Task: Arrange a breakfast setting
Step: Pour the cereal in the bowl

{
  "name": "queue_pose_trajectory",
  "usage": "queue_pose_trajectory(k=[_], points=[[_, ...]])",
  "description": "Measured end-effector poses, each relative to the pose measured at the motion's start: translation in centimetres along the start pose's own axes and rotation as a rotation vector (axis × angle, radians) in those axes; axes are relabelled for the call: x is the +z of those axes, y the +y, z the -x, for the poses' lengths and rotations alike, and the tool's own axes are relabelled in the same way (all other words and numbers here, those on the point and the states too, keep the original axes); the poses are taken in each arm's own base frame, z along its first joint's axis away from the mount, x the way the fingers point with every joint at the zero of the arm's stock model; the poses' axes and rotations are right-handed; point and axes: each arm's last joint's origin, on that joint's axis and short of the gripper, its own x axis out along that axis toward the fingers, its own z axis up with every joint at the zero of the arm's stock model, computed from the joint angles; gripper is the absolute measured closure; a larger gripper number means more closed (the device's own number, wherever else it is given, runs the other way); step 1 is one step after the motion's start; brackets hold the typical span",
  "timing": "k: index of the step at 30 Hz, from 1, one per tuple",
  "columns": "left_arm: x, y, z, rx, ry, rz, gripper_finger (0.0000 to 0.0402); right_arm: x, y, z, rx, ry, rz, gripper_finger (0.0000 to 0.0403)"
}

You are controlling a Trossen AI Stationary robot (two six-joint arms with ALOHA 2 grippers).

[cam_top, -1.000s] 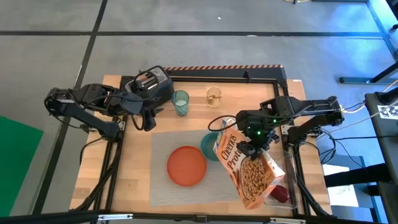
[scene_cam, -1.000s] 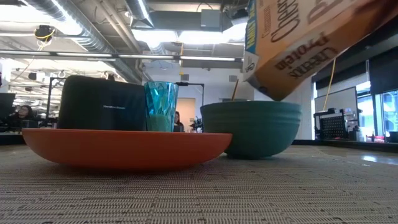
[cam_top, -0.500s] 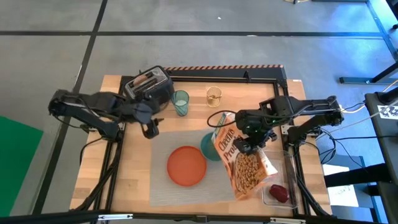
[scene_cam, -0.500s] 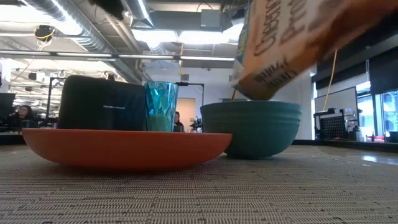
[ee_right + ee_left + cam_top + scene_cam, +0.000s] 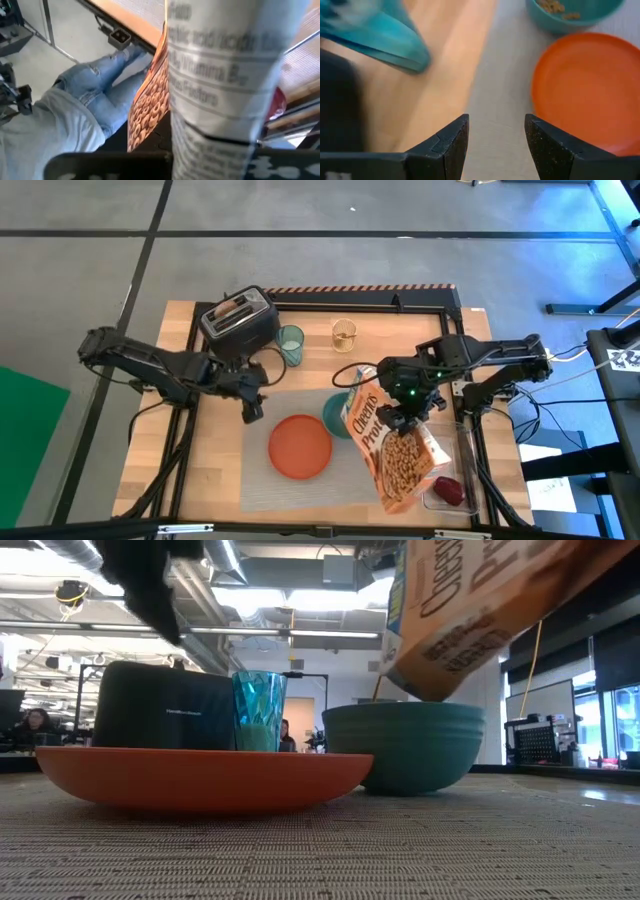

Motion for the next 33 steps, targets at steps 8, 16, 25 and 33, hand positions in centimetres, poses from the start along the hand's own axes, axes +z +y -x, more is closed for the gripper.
queue_pose_trajectory(k=[8,16,25,33], points=[[-2.7,-0.5,-3.3,-0.074,0.020,0.050,0.0214,0.0,0.0,0.0,-0.004,-0.002,-0.014,0.0403],[-4.4,-0.4,-5.5,-0.100,-0.007,0.044,0.0214,0.0,0.0,0.0,0.003,0.011,-0.018,0.0403],[-6.2,-0.1,-7.0,-0.139,0.009,0.062,0.0214,0.1,0.0,0.0,-0.001,-0.009,-0.017,0.0403],[-6.3,0.0,-7.1,-0.143,0.014,0.061,0.0214,0.1,-0.1,0.0,-0.005,-0.008,-0.021,0.0403]])
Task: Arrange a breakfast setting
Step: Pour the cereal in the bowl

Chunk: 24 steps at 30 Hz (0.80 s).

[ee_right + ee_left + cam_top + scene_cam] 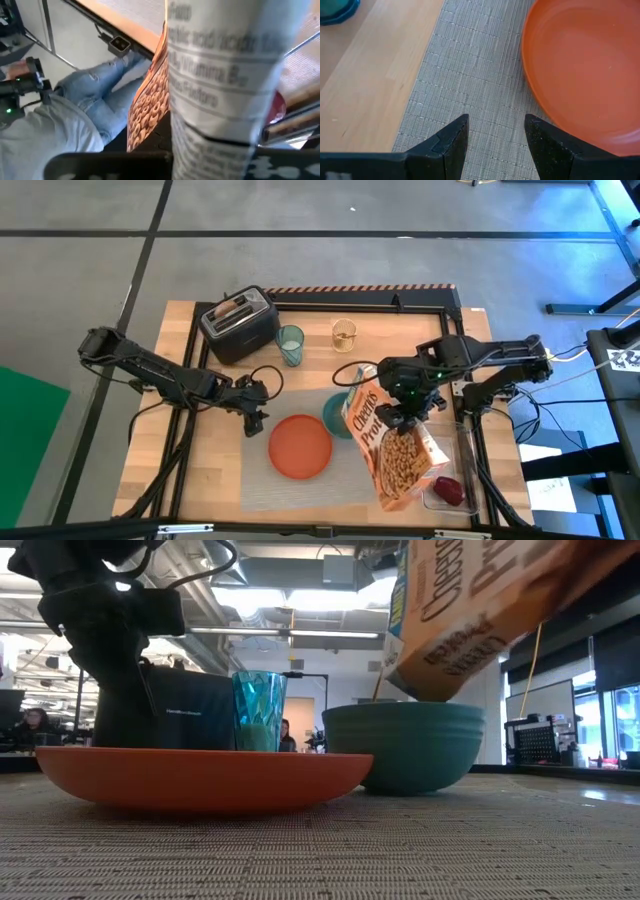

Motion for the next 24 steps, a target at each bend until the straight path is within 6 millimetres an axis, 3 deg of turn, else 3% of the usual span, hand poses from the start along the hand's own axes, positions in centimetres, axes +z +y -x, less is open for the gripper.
queue_pose_trajectory(k=[24], points=[[0.07,0.09,0.00,0.033,-0.023,0.000,0.0214,0.19,0.05,0.16,0.017,0.013,-0.001,0.0403]])
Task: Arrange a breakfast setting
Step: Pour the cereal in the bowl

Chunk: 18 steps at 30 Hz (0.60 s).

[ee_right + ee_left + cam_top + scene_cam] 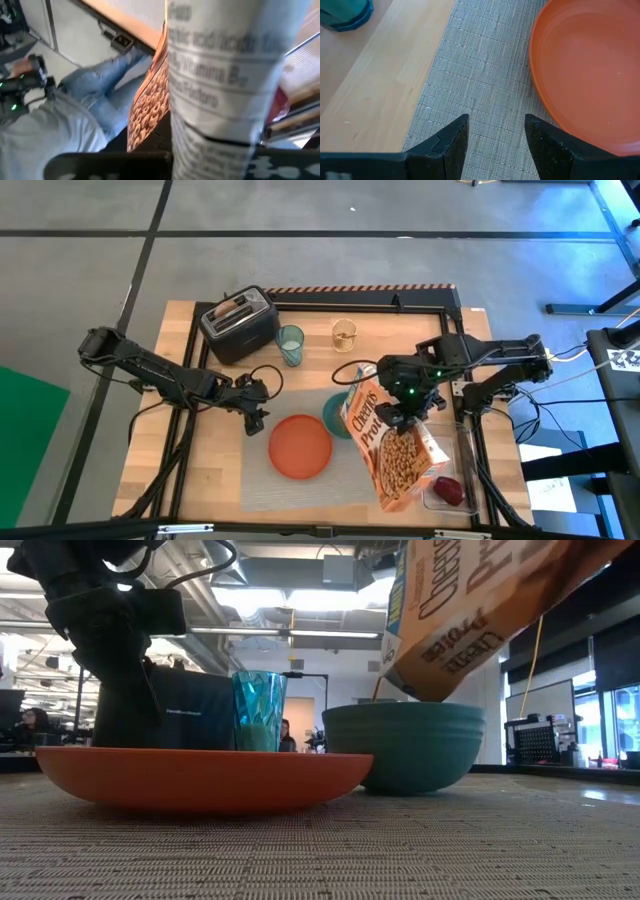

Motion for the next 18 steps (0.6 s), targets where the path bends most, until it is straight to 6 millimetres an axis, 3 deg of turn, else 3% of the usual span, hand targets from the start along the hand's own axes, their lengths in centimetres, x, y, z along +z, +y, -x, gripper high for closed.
queue_pose_trajectory(k=[18], points=[[0.00,0.00,0.00,0.000,0.001,0.001,0.0214,0.00,0.23,-0.01,0.022,0.011,0.010,0.0403]])
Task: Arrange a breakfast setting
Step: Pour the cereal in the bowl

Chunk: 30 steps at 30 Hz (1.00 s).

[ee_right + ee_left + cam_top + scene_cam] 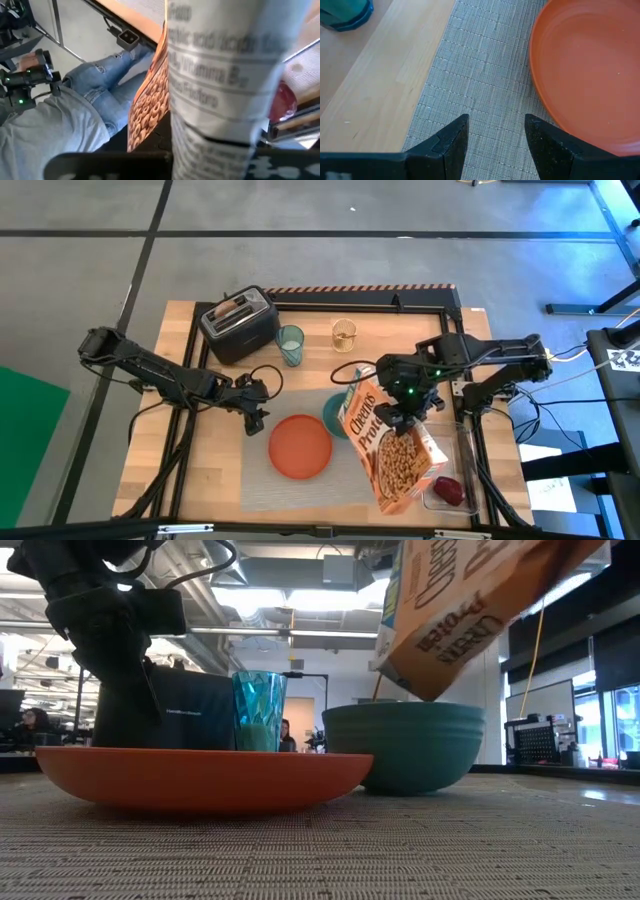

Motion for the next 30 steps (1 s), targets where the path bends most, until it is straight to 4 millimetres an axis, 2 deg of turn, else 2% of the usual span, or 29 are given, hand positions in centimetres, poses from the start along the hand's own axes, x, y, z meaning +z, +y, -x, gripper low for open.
queue_pose_trajectory(k=[18,30], points=[[-0.02,-0.03,0.00,-0.010,0.007,0.002,0.0214,0.10,0.08,-0.01,0.002,-0.026,-0.004,0.0403],[-0.02,-0.04,0.00,-0.018,0.012,0.000,0.0214,0.35,0.48,-0.45,0.024,0.028,-0.001,0.0403]])
